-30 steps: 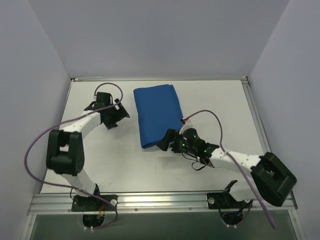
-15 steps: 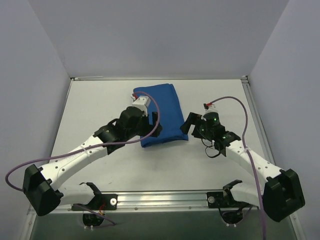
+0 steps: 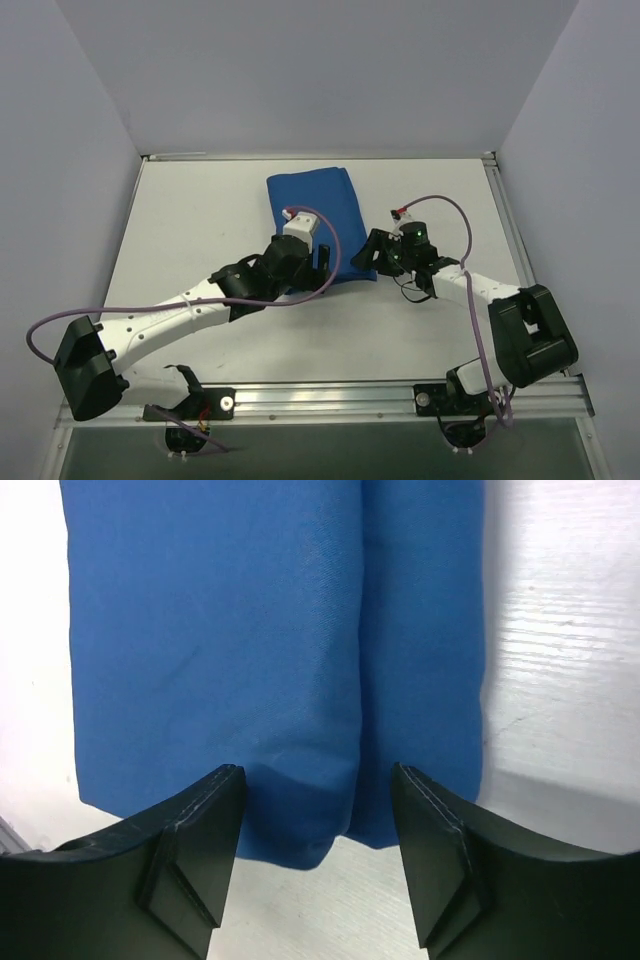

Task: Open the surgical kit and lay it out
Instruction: Adjust the surgical kit at the center of the board, then open the surgical kit at the center of the board.

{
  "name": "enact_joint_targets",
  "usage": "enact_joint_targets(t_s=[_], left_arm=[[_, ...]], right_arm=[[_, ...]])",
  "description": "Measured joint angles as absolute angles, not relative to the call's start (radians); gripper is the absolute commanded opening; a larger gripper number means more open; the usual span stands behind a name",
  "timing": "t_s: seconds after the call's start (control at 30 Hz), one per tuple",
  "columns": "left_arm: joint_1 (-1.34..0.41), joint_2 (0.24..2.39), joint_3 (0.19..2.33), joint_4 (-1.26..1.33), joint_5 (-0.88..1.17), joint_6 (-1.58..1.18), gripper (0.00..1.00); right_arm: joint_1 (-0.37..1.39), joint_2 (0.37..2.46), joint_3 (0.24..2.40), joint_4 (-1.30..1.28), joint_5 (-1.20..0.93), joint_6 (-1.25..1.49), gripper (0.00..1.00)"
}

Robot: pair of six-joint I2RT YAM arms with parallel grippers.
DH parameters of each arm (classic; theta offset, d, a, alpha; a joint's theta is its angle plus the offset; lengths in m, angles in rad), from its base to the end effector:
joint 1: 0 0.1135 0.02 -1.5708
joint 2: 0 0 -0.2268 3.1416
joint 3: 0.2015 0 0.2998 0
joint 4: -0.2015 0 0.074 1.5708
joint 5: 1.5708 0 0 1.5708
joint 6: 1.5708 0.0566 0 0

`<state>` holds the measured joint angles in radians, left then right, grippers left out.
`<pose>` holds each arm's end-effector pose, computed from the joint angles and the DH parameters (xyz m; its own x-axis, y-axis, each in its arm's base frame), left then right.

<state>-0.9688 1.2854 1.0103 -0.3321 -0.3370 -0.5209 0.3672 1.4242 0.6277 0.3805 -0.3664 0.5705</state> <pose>0.2192 -0.2859 0.2364 -0.5908 0.0306 -0.8062 0.3805 0.8917 -0.2451 0.3205 0.1450 0.1186 -0.6636 0.2850 -0.6917 -0.3358 0.7127 0.6158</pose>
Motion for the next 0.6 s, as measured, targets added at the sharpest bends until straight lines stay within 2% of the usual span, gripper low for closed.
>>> enact_joint_targets(t_s=[0.03,0.13,0.17,0.3,0.33,0.6], left_arm=[[-0.969,1.293,1.011,-0.332,-0.341,-0.519,0.87],[-0.969,1.316,1.014,-0.332,-0.354,-0.511,0.9],[-0.969,1.322,1.016,-0.332,-0.358,-0.508,0.91],[-0.969,1.336,1.016,-0.31,-0.368,-0.481,0.97],[-0.969,1.339,1.016,-0.288,-0.368,-0.469,0.97],[-0.969,1.388,0.968,-0.037,-0.361,-0.347,0.94]], right_arm=[[0.367,1.439,0.628,0.395,-0.378,0.574,0.54],[0.367,1.467,0.628,0.421,-0.405,0.576,0.39],[0.366,1.47,0.628,0.426,-0.412,0.579,0.3],[0.366,1.46,0.628,0.45,-0.44,0.594,0.12],[0.366,1.454,0.628,0.453,-0.446,0.6,0.01],[0.382,1.42,0.662,0.463,-0.503,0.711,0.0]])
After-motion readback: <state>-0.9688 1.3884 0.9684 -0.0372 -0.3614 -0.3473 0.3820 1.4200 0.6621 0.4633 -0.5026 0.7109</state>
